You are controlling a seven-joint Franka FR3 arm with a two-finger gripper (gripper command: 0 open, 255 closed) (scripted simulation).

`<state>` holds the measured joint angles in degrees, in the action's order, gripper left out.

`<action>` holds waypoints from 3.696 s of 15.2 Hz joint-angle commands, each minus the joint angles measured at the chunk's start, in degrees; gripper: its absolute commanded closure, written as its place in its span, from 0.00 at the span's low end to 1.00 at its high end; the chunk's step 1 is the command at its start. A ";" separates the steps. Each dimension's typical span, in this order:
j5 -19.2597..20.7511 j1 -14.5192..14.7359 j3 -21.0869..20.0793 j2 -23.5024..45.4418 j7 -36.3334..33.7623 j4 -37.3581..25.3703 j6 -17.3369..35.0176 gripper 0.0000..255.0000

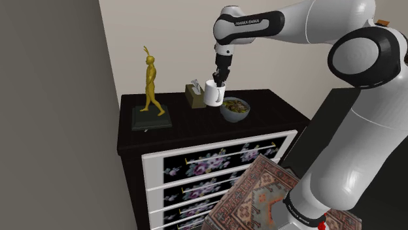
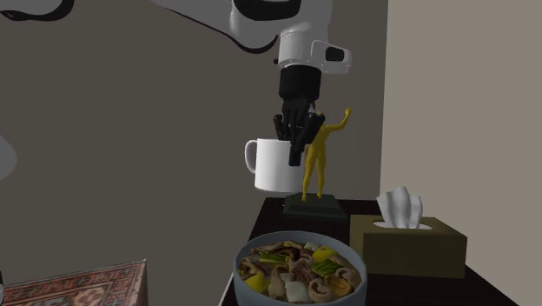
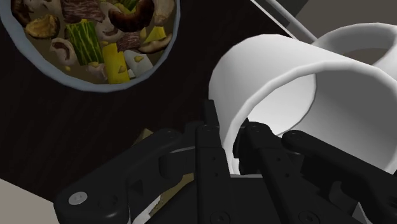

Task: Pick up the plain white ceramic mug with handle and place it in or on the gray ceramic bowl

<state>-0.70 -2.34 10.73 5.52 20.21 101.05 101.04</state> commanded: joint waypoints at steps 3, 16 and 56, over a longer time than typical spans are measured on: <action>0.03 -0.04 0.03 -0.11 0.04 -3.01 -3.12 1.00; 0.04 -8.91 7.11 2.58 15.88 -9.59 -6.99 1.00; -0.38 -9.60 7.51 4.02 17.08 -5.27 -1.29 0.00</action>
<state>-1.06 -11.91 18.23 9.46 37.25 95.99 99.90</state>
